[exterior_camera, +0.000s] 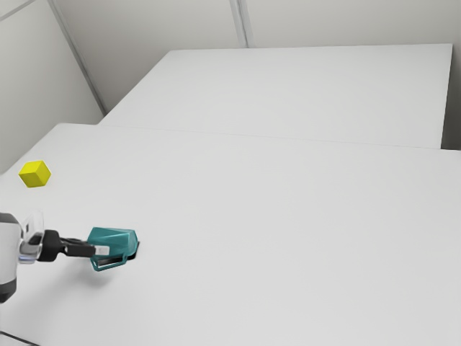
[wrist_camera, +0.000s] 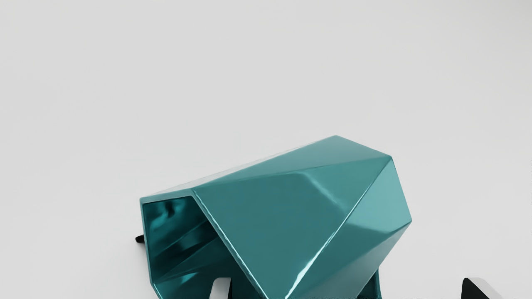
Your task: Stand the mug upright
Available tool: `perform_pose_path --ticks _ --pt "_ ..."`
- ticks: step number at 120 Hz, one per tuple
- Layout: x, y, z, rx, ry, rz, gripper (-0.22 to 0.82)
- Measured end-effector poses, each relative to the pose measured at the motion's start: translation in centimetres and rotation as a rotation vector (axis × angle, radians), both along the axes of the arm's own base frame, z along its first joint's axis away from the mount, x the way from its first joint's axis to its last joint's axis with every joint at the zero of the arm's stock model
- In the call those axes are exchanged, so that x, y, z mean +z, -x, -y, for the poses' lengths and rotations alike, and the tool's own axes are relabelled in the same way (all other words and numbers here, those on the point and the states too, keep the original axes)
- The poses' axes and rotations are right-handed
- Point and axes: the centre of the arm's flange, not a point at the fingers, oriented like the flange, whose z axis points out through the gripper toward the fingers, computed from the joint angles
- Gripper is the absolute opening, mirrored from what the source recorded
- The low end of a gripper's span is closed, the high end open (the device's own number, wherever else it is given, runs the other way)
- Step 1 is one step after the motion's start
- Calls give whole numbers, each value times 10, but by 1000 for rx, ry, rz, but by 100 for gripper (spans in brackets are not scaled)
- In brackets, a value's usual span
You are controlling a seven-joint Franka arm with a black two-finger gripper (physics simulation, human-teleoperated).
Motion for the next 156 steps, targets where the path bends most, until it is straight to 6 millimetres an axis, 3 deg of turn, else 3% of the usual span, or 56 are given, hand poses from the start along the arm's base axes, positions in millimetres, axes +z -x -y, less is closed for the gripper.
perform_pose_path --ticks 20,42,53,86,96,119,145,156 --pt "-4 -1 3 -40 -4 33 58" --pt "0 -3 5 -76 -21 79 30" --pt "6 -7 5 -91 -26 108 22" --pt "20 -36 27 -162 -14 187 18" --pt "20 -39 33 -165 -4 197 9" --pt "21 -40 34 -167 -2 216 -9" --pt "28 -44 31 -168 -14 242 -15" --pt "42 -58 28 -187 -47 259 -16"
